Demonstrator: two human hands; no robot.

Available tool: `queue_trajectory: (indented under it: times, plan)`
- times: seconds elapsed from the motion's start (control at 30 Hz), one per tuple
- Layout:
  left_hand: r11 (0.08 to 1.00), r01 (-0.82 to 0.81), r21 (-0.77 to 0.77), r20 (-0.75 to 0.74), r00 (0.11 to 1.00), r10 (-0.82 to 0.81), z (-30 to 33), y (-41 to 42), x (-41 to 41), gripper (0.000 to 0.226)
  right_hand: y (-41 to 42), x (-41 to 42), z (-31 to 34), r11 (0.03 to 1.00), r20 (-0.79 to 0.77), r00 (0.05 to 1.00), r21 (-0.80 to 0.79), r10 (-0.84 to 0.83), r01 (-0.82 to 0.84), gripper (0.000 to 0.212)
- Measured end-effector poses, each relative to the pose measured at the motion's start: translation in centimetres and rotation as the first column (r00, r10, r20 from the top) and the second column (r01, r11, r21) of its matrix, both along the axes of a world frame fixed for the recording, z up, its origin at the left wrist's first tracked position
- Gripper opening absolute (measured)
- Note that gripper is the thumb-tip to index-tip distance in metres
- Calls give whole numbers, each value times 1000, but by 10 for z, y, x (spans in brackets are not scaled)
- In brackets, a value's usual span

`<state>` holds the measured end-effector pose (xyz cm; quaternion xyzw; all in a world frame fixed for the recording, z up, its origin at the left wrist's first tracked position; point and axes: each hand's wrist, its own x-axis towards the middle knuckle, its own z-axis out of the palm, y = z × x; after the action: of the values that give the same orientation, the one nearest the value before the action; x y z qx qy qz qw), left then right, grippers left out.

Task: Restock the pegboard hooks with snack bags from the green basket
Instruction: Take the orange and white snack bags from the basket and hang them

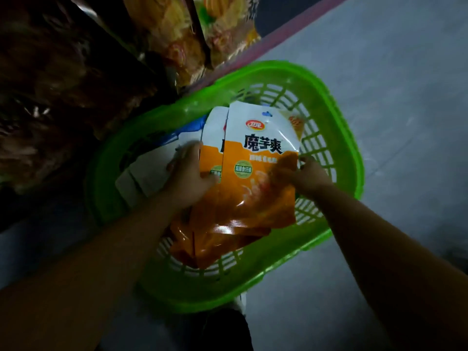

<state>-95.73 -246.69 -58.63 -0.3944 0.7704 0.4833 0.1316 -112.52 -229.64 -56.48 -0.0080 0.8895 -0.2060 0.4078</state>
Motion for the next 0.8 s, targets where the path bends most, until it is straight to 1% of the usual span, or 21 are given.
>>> queue_trajectory:
  times: [0.07,0.1,0.17,0.2,0.23,0.27,0.3,0.33,0.4,0.43,0.47,0.53,0.57,0.63,0.67,0.73,0.8]
  plan:
    - [996,-85,-1,19,996,85,-9,-4,-17,72,-6,0,-16,993,39,995,-70,-89,92,61]
    - [984,-172,44,13,985,172,-11,-6,-23,67,-8,3,-22,990,31,993,-79,-117,119,63]
    - [923,-332,196,11,942,336,-16,-10,-31,52,-10,7,-30,986,-52,986,-59,-156,153,63]
    - [906,-337,258,14,938,345,-18,-11,-31,42,-10,11,-31,984,-81,981,-44,-175,172,61]
    - [909,-303,285,11,950,313,-16,-11,-30,35,-8,14,-31,978,-72,976,-51,-206,203,57]
    - [911,-283,299,4,955,295,-15,-10,-27,29,-6,18,-31,964,-26,967,-86,-253,250,49]
    - [903,-299,307,-6,949,316,-14,-8,-23,25,-3,24,-28,944,33,953,-128,-302,303,40]
    - [875,-347,338,-15,927,374,-12,-5,-18,23,0,30,-24,922,97,937,-173,-335,347,31]
    - [763,-458,456,2,858,514,0,3,-5,26,5,42,-12,877,212,911,-264,-354,402,11]
    - [713,-497,494,14,825,565,9,7,4,30,6,47,-3,858,250,905,-308,-345,412,13]
    - [684,-523,509,24,803,596,20,10,12,33,7,51,7,840,279,901,-347,-333,418,15]
    - [667,-573,476,58,778,626,51,17,28,32,6,57,36,810,314,894,-400,-319,429,18]
    - [665,-595,452,58,763,644,72,20,36,27,5,59,53,804,316,900,-422,-302,418,21]
    - [672,-610,419,-8,738,675,120,23,49,15,4,66,99,797,303,913,-459,-275,392,27]
    - [682,-609,404,-39,734,678,150,23,52,12,2,68,127,786,292,916,-481,-274,388,26]
    - [682,-617,394,-92,711,697,215,21,57,12,-1,73,188,750,288,908,-515,-306,416,16]
    - [673,-638,374,-160,671,724,289,16,64,14,-4,76,257,719,286,898,-538,-334,439,17]
